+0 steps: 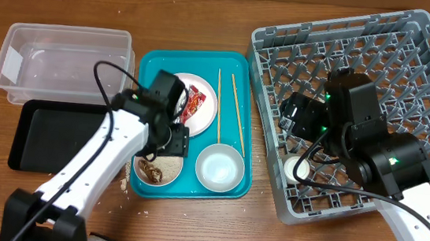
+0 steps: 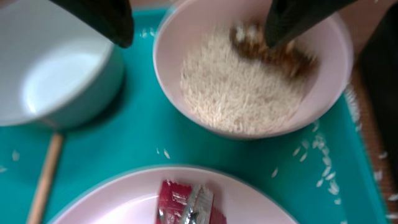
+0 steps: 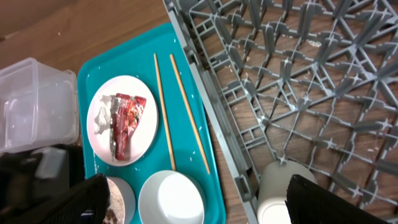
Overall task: Sort waste into correct bins and load items into the dishwasher
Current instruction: 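Grasp the pink bowl of rice scraps with the left gripper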
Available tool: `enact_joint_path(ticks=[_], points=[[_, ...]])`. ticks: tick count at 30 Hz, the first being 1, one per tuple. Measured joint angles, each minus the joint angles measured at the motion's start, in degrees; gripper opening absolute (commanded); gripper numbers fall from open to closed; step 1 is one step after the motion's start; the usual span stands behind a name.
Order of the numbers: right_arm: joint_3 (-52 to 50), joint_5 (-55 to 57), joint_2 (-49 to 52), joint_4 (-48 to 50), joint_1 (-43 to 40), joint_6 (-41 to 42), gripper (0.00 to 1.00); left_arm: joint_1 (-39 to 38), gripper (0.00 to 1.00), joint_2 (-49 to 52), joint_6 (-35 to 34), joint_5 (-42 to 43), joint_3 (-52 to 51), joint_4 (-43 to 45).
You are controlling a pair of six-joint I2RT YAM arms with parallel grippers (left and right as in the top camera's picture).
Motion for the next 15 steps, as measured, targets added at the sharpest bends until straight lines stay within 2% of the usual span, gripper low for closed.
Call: enact_joint_path(ticks=[6,8,12,15], points=[[0.0,-0.4,0.0,0.2,0.0,0.0,0.93,-0.1,0.56,0.2,-1.0,-1.2,-8.6,10.0],[0.0,-0.6,0.0,0.2,0.0,0.0,0.93,-0.1,0.56,0.2,-1.1,-1.1,-8.6,11.0],[0.0,-0.8,0.0,-0.1,0.0,0.0,0.94,-0.1,0.41,0.2,-1.1,-0.7,-8.6,11.0],[0.0,-0.8,0.0,-0.2,0.0,0.0,0.94,-0.1,0.41,0.2,-1.1,1.0,-8.4,9.3]])
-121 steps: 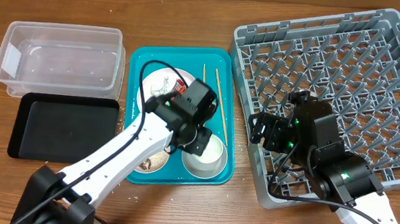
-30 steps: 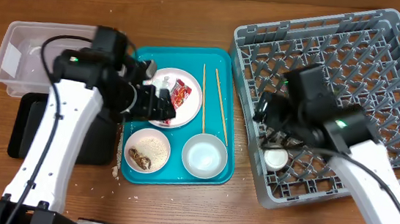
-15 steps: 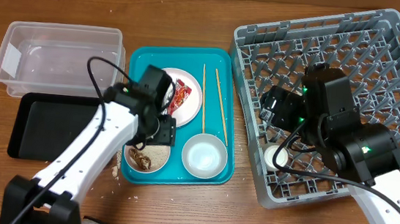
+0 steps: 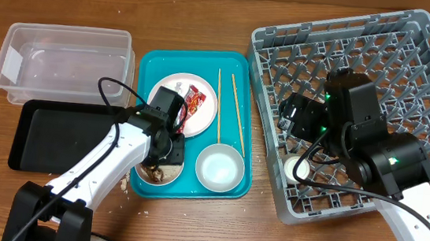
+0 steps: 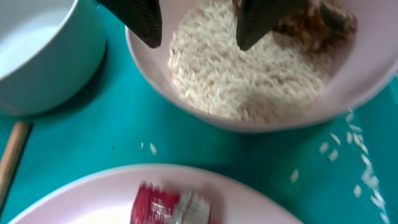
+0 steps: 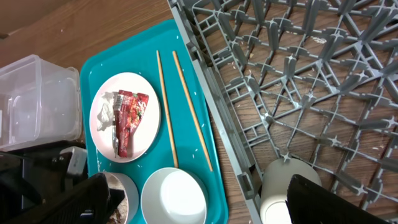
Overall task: Sort waste into correct bins and load items into the dishwasher
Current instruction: 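Grasp the pink bowl of rice scraps with the left gripper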
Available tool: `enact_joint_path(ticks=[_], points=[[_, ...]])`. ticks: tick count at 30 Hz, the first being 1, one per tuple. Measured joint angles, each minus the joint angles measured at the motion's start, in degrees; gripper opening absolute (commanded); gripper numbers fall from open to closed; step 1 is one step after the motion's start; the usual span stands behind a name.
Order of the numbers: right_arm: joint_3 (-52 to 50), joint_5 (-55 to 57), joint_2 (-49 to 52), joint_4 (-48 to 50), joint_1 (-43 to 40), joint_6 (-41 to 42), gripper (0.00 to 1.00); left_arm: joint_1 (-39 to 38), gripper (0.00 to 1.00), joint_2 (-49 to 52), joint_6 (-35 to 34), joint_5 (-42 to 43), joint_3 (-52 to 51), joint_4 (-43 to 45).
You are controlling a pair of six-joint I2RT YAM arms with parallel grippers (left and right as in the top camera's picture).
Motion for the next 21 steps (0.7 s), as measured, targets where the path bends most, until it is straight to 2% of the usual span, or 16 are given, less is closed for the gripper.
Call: enact_joint_path(ticks=[4,8,12,14,20,21], points=[[0.0,0.0,0.1,0.0,0.0,0.0,0.94,0.0,0.56,0.0,-0.4,1.1,1.9,-2.9],[0.0,0.0,0.5,0.2,0.0,0.0,0.94,0.0,0.62,0.0,-0.7,1.2,4.4,-1.4],[0.0,0.0,1.7,0.4,0.0,0.0,0.94,0.0,0.61,0.0,-0.9,0.7,4.4,1.0],[0.0,-0.1,2.4,0.5,0.0,0.0,0.94,0.0,0.49,0.5,-0.9,0.5,4.1,2.4],[0.0,-0.1,2.8,0.5,0.0,0.0,0.94,-1.2,0.29,6.7,-1.1,0.3,3.3,5.9],[0.0,-0.2,2.8,0.5,0.0,0.0,0.94,-1.5,0.22,7.6,-1.2,0.4,3.2,5.9]])
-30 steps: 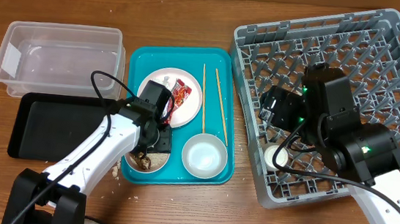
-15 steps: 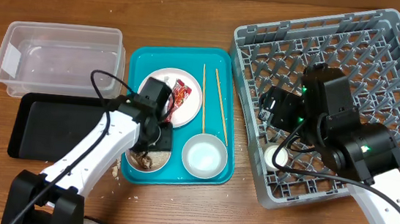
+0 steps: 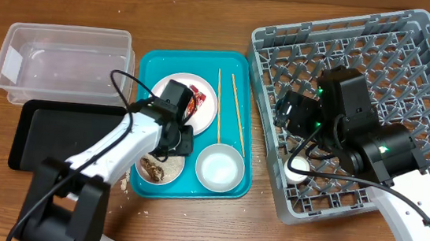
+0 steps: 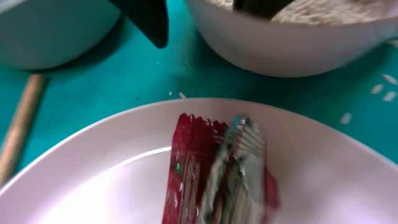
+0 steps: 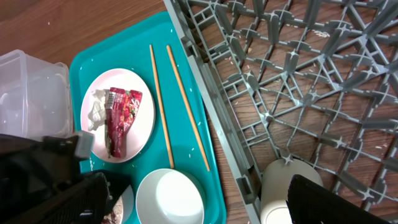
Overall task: Sort waste into correct bins and load items into the dishwasher
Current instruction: 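Grasp the pink bowl of rice scraps with the left gripper, then tip the pink bowl over the black tray to dump the scraps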
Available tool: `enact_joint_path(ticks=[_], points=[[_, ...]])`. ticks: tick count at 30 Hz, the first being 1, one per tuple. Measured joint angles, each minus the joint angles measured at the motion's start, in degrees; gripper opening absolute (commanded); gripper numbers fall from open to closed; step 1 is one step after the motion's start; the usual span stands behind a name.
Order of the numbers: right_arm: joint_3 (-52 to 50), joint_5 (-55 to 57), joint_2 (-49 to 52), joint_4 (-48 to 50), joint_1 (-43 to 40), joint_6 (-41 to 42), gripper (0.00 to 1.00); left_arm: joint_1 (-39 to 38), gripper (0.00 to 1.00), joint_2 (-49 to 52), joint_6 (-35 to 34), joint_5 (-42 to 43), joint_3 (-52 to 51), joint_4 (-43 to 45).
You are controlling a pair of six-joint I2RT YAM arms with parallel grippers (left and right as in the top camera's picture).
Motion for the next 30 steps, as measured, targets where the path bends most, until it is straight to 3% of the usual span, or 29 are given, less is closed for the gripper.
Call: enact_joint_path(ticks=[2,3,19,22,30], points=[[0.0,0.0,0.0,0.0,0.0,0.0,0.94,-0.5,0.05,1.2,-0.1,0.2,0.0,-0.3],[0.0,0.0,0.0,0.0,0.0,0.0,0.94,-0.8,0.04,1.4,-0.1,0.2,-0.1,-0.5],[0.0,0.0,0.0,-0.4,0.0,0.0,0.95,1.9,0.04,-7.5,-0.9,2.1,6.9,-16.9],[0.0,0.0,0.0,-0.6,0.0,0.0,0.95,8.0,0.04,-11.7,-0.4,5.4,9.0,-18.5],[0.0,0.0,0.0,-0.8,0.0,0.0,0.95,40.5,0.04,-12.6,11.0,29.3,10.2,-21.2]])
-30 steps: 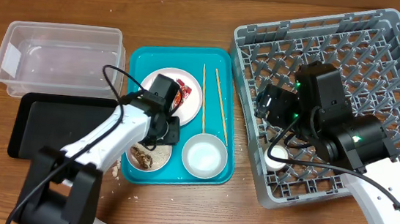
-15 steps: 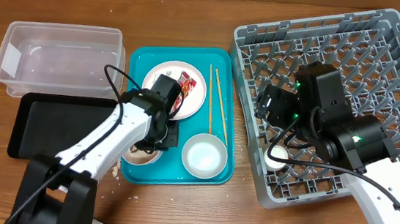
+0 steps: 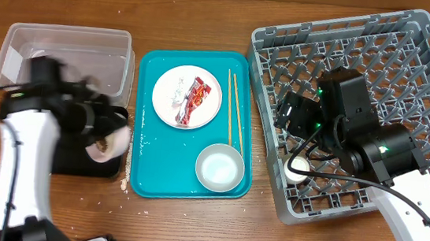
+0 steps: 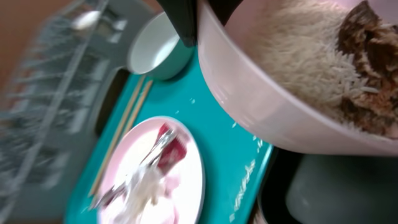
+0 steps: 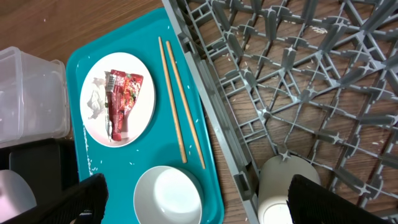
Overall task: Sort waste into correct bins and load items into the dishwasher
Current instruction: 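Tip the pink bowl over the black tray to dump the scraps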
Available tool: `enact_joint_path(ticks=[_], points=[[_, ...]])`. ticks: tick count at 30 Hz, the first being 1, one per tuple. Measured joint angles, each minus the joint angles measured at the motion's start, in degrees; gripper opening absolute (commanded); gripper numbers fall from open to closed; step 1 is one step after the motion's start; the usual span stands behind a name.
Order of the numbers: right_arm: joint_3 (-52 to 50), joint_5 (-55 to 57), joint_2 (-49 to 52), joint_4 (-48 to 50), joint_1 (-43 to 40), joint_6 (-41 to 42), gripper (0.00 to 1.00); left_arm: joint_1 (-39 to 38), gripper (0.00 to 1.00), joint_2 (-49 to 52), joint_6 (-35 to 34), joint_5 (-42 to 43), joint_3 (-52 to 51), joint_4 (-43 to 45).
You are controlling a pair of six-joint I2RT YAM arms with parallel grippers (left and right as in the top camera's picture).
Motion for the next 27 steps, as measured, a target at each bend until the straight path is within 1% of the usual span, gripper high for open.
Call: enact_joint_path(ticks=[2,3,5,10,13,15,19,25,27], points=[[0.0,0.0,0.0,0.0,0.0,0.0,0.95,6.1,0.04,2.1,3.9,6.5,0.0,-0.8],[0.0,0.0,0.0,0.0,0.0,0.0,0.95,7.3,0.04,2.8,4.8,8.0,0.0,-1.1],[0.0,0.0,0.0,0.0,0.0,0.0,0.95,12.0,0.04,6.2,9.5,16.1,0.0,-2.2],[0.0,0.0,0.0,0.0,0.0,0.0,0.95,17.2,0.04,13.6,17.5,31.0,0.0,-5.5],[0.0,0.0,0.0,0.0,0.0,0.0,0.95,19.4,0.04,16.7,20.2,37.9,0.0,-6.2],[0.0,0.0,0.0,0.0,0.0,0.0,0.95,20.6,0.04,17.8,21.0,41.2,0.0,-6.5],[0.0,0.0,0.0,0.0,0.0,0.0,0.95,21.6,0.04,18.2,22.0,45.0,0.0,-7.2],[0.0,0.0,0.0,0.0,0.0,0.0,0.95,21.7,0.04,18.2,22.3,46.6,0.0,-7.5],[0.0,0.0,0.0,0.0,0.0,0.0,0.95,21.7,0.04,18.2,22.7,46.6,0.0,-8.9]])
